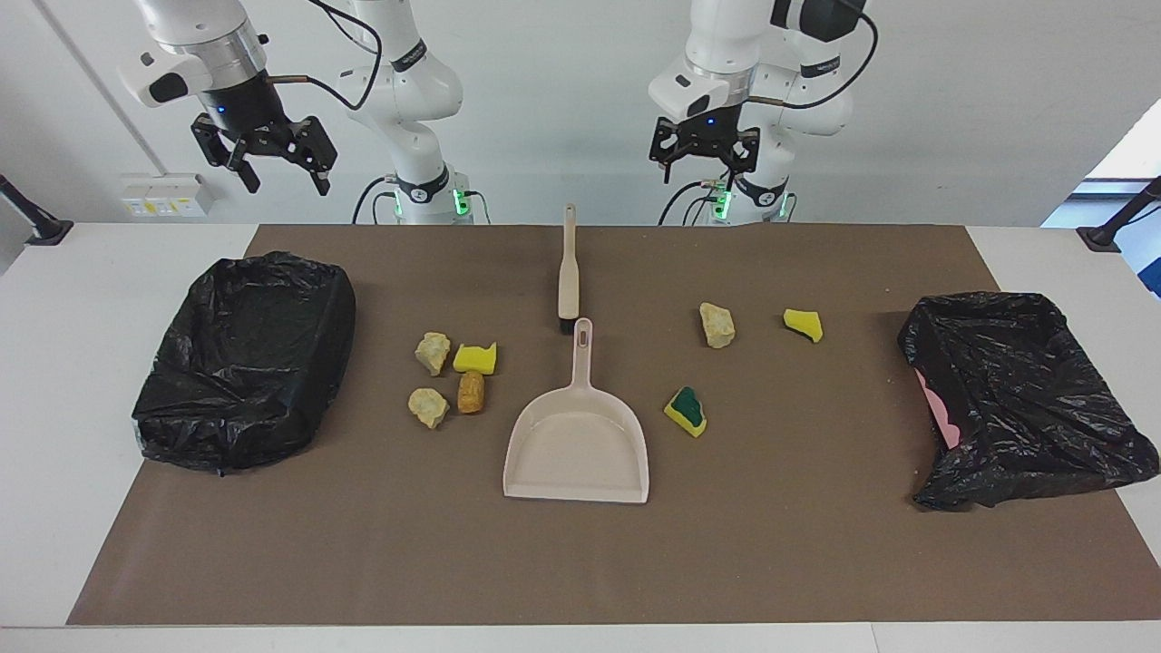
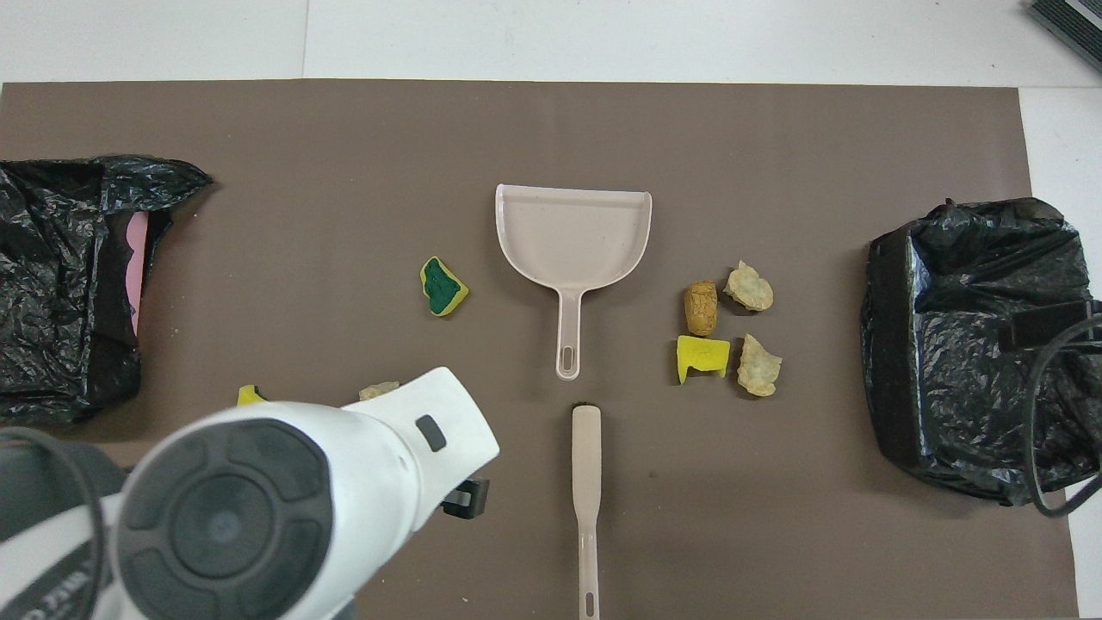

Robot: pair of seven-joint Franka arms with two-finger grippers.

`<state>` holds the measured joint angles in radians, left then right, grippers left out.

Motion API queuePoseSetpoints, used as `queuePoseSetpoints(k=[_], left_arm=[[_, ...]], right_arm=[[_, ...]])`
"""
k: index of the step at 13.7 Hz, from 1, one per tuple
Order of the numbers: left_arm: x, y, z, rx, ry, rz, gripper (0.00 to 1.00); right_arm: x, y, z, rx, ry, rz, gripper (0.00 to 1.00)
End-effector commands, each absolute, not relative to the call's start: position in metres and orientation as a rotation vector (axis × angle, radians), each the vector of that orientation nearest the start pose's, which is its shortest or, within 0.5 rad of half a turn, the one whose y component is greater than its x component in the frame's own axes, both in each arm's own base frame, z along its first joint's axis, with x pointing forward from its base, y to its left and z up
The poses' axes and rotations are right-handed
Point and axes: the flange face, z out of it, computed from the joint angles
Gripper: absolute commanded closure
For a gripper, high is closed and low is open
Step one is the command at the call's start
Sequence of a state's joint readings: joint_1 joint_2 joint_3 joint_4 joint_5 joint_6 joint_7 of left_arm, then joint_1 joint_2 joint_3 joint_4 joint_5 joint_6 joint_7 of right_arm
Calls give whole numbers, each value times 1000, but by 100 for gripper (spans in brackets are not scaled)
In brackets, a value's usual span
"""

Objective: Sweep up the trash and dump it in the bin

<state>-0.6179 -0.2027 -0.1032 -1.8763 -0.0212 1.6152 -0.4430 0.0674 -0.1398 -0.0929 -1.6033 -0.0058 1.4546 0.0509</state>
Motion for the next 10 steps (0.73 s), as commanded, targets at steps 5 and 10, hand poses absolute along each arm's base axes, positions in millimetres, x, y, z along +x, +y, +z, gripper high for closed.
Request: queuePoseSetpoints(k=[5, 10], left_arm=[[297, -400, 508, -3111, 378, 13, 0], [271, -464, 424, -3104, 310, 51, 0]], right_arm=[[484, -23, 671, -3139, 138, 28, 0], [482, -24, 669, -3138, 140, 30, 0]])
